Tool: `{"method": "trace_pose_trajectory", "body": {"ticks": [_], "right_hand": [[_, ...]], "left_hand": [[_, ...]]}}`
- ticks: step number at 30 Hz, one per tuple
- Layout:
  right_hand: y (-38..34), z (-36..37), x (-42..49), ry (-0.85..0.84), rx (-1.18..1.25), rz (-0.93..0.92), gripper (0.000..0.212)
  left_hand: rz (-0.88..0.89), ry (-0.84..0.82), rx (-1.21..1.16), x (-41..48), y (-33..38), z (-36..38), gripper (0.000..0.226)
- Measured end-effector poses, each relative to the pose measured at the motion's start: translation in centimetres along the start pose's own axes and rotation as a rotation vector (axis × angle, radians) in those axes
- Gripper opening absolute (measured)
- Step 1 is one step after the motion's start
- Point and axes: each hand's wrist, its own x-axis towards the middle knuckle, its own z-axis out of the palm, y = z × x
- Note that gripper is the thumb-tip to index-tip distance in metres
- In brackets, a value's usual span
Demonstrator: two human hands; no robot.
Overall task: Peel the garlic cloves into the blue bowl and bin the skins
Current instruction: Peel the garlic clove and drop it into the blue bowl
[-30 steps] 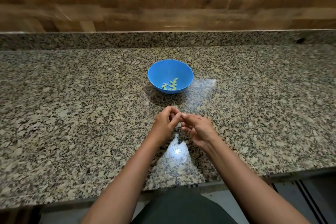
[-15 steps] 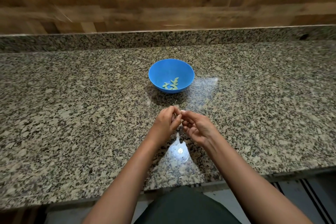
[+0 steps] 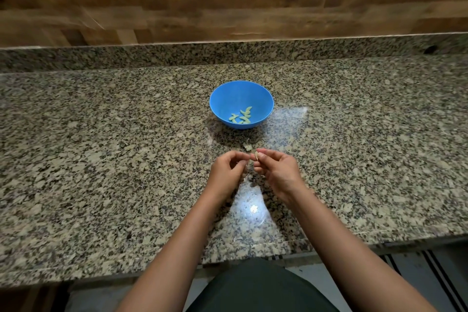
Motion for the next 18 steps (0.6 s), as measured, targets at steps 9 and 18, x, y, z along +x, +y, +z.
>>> {"method": "trace_pose_trajectory", "body": {"ticks": [9,18], "right_hand": [[0.7,-0.2,0.3,-0.053,-0.27,-0.136,0.016],[0.5,-0.2,0.1,-0.04,-0.275,-0.148,0.008]], "left_hand": [[-0.065,0.002,-0.131,0.4,1.2,0.7,0.007],[-0.025,0.038,-0.021,0.6,1.1,0.9,0.009]]}}
